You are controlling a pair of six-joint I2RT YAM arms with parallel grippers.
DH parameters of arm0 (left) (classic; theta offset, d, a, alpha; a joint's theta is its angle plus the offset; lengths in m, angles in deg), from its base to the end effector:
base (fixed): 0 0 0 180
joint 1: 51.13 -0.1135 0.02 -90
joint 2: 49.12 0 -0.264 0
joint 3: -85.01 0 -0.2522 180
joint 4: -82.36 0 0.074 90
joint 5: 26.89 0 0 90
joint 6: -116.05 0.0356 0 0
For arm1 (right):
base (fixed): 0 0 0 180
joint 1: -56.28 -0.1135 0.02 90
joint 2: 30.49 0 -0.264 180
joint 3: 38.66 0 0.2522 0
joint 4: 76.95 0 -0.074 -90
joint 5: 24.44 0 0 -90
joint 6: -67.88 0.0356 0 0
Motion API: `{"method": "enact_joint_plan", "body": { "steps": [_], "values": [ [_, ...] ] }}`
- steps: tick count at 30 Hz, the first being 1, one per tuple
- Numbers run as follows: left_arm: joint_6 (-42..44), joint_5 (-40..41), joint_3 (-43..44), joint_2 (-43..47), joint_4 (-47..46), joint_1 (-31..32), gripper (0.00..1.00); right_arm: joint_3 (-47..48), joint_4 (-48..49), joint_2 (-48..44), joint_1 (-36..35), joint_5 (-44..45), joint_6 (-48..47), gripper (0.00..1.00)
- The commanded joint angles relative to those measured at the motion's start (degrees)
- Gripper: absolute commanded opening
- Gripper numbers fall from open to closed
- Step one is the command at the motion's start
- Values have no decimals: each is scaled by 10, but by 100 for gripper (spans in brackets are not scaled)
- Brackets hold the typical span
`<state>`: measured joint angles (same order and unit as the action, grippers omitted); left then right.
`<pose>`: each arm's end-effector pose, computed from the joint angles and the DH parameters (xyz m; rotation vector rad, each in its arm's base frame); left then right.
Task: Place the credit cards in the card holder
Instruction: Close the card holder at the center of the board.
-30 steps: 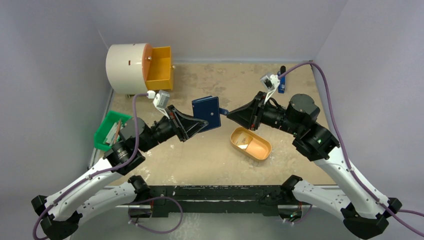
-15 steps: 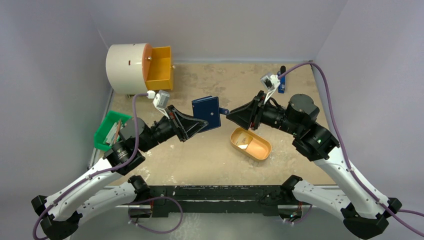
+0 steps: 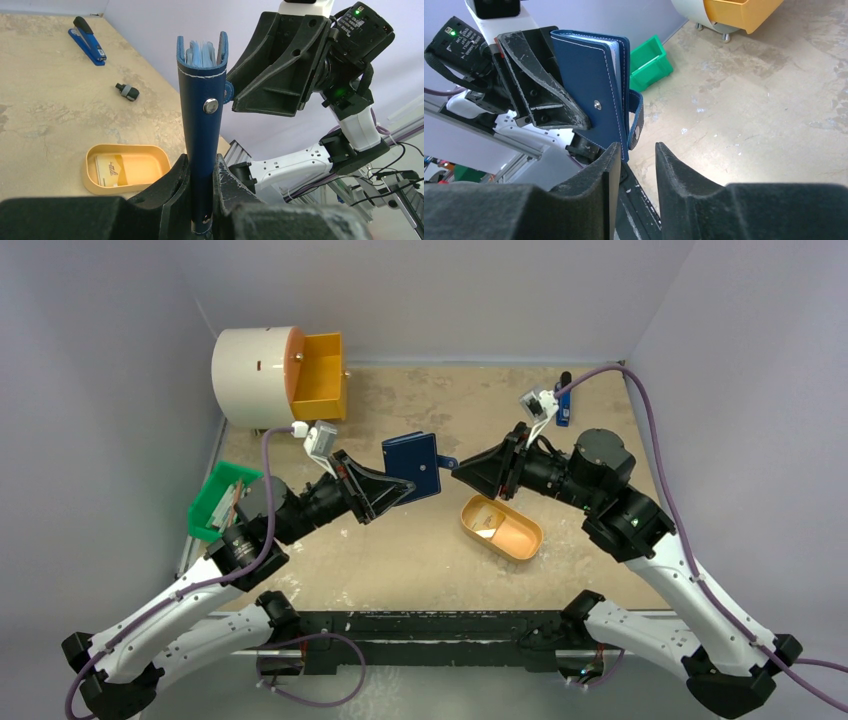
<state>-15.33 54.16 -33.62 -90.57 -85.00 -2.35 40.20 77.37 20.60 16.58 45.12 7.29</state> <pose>0.1062 -0.1297 0.3880 0.2450 1.5863 -1.3743 0.1341 0.1275 0.4403 -0.4531 1.6081 1.2099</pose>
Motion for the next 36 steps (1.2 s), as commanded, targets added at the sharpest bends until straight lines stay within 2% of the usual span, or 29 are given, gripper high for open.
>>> {"method": "enact_joint_plan", "body": {
  "steps": [1,10,18,27,32,36],
  "values": [
    [-4,-3,7,9,-35,-1,0,-8,53,-12,1,1,12,36],
    [-5,-5,5,10,-38,-1,0,-10,63,-10,1,8,16,32],
    [-5,-5,5,13,-39,-1,0,-9,70,-2,1,3,15,23],
    [-7,-5,3,14,-40,-2,0,-11,73,-3,1,5,19,23],
    [-7,-5,1,15,-40,-2,0,-9,79,0,2,4,16,14],
    [-7,-5,1,16,-40,-1,0,-9,86,1,0,1,14,0]
  ]
}}
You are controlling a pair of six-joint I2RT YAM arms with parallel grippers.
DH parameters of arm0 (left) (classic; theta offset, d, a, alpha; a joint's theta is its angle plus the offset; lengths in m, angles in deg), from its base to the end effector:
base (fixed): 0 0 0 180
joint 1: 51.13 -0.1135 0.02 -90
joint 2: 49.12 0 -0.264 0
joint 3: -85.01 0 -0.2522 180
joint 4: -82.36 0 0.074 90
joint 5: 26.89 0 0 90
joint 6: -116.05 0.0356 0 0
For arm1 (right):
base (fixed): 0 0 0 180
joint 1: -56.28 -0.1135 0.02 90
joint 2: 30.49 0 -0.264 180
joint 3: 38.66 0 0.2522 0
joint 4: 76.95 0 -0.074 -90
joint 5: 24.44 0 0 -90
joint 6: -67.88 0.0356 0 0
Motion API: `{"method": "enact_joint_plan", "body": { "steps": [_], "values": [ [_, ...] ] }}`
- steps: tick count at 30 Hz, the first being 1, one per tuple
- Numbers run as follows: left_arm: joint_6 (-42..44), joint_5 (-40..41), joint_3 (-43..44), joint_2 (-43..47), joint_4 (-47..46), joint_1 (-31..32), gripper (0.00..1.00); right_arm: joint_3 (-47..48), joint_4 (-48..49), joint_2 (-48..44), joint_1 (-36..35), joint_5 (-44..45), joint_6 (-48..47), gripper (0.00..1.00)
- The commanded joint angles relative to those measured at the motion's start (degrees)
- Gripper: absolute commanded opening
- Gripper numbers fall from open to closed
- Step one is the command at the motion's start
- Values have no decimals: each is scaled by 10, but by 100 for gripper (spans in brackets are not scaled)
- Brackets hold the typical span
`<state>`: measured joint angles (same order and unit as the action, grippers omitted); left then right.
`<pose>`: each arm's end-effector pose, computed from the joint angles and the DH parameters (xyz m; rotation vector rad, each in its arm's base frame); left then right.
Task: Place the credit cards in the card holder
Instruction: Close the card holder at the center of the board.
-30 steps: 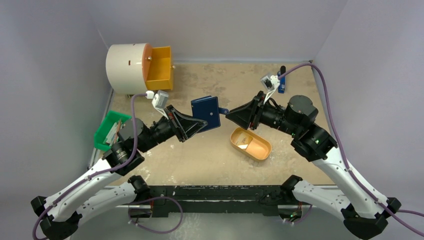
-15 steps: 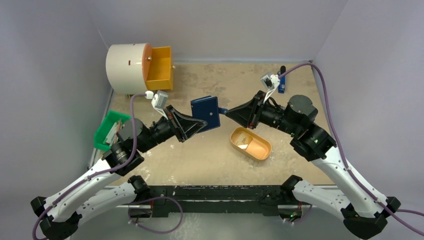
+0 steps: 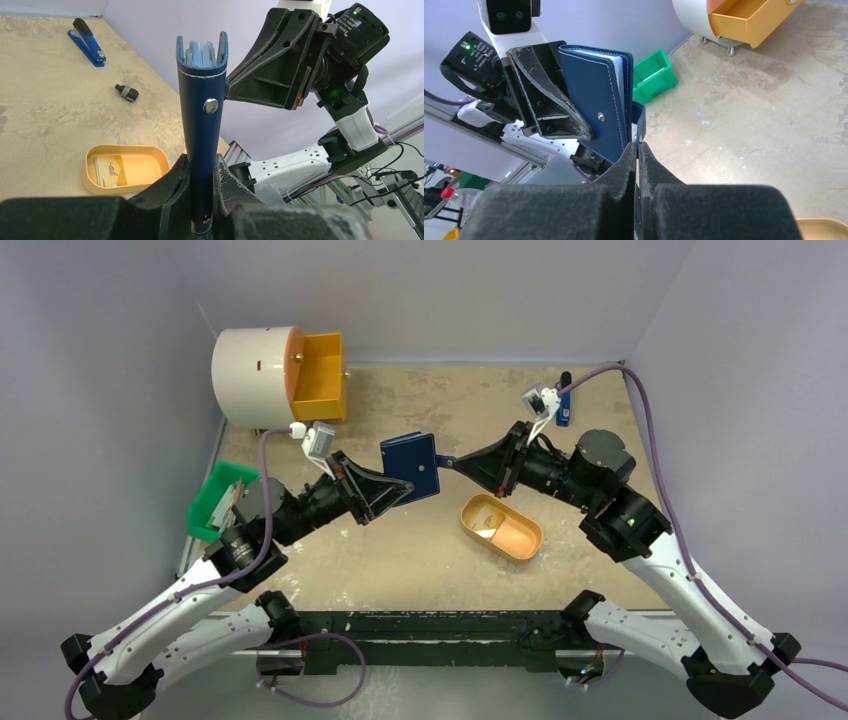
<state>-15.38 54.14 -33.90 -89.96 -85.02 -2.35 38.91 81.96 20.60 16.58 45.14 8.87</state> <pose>0.1046 -0.1278 0.3879 0.2445 1.5800 -1.3774 0.1358 0.1289 0.4415 -0.4331 1.5566 1.2403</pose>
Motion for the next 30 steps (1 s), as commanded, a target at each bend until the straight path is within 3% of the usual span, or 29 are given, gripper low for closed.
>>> {"method": "enact_joint_plan", "body": {
  "steps": [1,12,18,30],
  "values": [
    [-6,-5,3,10,-39,-1,0,4,39,0,1,-1,-2,0],
    [55,88,84,-49,79,-2,0,96,-72,34,1,17,-76,0],
    [75,128,122,-99,93,-1,0,77,-28,52,0,3,-58,0],
    [88,167,96,-90,75,-1,0,18,45,71,1,-1,-37,0]
  ]
}}
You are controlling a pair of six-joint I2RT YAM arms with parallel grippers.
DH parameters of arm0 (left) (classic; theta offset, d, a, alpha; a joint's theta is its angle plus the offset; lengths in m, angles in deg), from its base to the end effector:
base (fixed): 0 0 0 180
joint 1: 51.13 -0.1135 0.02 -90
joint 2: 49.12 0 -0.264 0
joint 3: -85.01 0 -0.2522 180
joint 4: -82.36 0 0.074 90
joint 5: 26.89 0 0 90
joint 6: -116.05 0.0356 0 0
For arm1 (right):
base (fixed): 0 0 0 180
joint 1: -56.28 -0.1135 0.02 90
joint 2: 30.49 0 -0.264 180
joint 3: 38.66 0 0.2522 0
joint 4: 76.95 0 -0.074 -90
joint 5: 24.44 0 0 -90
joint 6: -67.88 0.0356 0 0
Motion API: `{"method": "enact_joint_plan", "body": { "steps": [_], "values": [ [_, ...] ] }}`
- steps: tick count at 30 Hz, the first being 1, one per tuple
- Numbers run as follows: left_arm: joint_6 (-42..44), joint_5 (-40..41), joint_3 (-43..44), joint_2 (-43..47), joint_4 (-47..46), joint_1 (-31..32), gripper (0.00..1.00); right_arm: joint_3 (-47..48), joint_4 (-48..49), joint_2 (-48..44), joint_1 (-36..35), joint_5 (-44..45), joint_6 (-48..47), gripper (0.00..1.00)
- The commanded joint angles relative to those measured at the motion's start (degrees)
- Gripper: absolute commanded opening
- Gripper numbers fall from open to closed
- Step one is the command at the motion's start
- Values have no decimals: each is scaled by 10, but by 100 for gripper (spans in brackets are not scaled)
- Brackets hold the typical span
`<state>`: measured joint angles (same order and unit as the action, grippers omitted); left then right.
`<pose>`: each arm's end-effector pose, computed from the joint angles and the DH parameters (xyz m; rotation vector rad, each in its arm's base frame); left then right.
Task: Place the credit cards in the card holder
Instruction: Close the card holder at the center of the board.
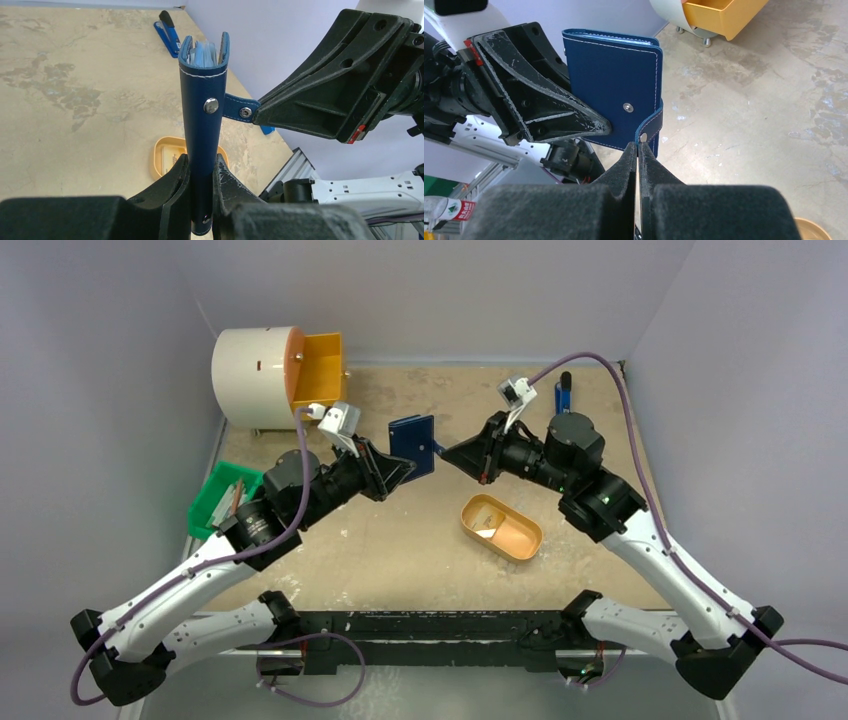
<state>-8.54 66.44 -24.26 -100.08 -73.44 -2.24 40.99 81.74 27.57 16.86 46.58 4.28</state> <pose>0.1332 -0.1495 0.3954 0.1719 1.7504 -1.0452 0.1645 0.1502 0.4309 -0.4668 1.6229 1.1429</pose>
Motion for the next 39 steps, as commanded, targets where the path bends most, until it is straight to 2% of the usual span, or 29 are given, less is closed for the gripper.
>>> {"method": "enact_joint_plan", "body": {
  "steps": [1,16,39],
  "values": [
    [19,45,-2,10,-43,-1,0,-4,50,3,-2,-13,9,0],
    [10,15,-8,-11,-58,6,0,-9,96,40,-3,-14,39,0],
    [15,-1,-3,-27,-50,24,0,-3,91,54,-5,-26,35,0]
  ]
}}
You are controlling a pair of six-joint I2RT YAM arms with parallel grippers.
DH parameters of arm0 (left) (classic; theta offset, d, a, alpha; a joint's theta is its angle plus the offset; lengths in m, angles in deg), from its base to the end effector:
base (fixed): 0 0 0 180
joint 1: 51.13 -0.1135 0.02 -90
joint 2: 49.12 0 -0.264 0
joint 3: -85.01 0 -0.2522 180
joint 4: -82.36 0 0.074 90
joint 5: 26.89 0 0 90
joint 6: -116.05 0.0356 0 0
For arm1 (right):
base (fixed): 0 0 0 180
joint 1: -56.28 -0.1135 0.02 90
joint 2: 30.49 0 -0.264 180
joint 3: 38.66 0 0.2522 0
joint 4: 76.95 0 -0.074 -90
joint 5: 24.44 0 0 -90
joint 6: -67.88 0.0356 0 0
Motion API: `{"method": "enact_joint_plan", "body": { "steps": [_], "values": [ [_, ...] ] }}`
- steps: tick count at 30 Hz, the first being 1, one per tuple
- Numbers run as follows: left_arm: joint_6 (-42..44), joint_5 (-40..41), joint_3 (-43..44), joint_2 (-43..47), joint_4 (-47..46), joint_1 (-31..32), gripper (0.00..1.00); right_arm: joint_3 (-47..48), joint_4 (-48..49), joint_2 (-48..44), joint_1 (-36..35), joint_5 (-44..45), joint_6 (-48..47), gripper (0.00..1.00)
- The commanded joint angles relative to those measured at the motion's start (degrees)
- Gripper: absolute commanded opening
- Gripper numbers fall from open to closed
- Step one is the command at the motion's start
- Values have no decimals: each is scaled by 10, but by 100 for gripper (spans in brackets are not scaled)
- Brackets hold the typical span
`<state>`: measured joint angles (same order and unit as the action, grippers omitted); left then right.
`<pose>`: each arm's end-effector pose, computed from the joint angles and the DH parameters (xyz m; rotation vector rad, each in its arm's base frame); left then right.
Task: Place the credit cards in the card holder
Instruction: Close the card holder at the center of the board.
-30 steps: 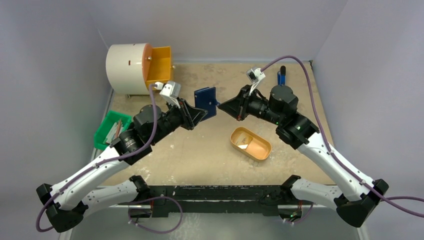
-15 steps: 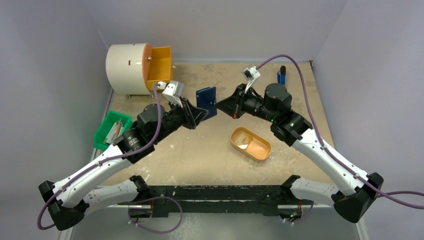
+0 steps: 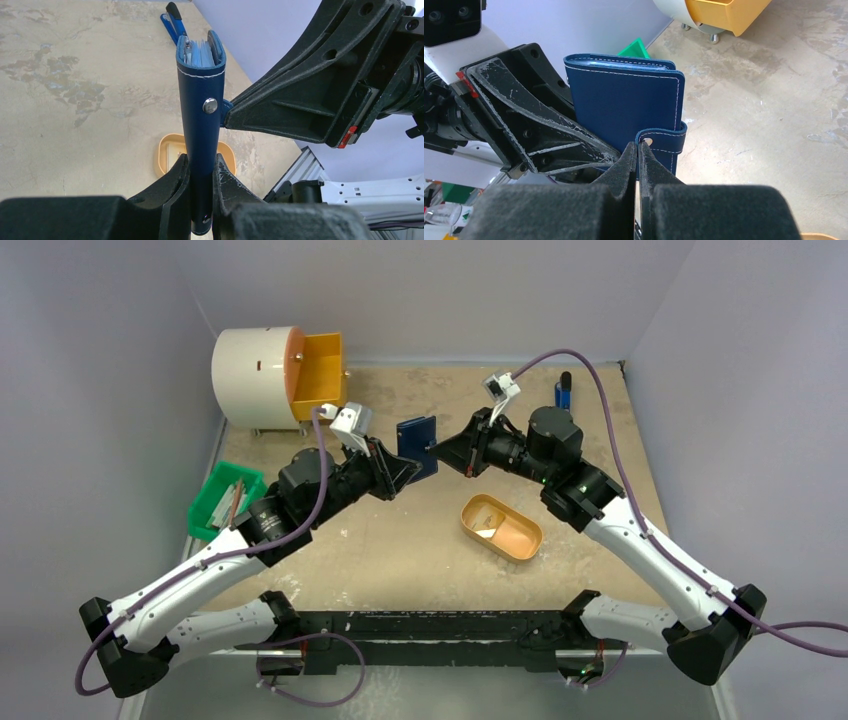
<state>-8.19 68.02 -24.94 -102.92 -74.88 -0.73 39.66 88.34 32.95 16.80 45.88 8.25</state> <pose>0.1394 -0.1637 0.3847 0.1840 1.7842 -1.0200 0.1878 0.1703 0.4147 -0.4248 1.6517 1.2037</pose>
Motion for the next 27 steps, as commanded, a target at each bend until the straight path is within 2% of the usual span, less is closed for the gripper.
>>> {"method": "enact_joint_plan", "body": {
  "steps": [1,7,15,27],
  "values": [
    [12,-16,4,2,-35,9,0,9,22,-1,-4,-19,-8,0],
    [17,-29,6,-2,-34,10,0,8,18,3,-5,-28,-12,0],
    [24,-93,11,-15,-37,19,0,13,17,10,-5,-31,-11,0],
    [29,-126,10,0,-54,29,0,22,-2,25,-9,-30,-15,0]
  ]
}}
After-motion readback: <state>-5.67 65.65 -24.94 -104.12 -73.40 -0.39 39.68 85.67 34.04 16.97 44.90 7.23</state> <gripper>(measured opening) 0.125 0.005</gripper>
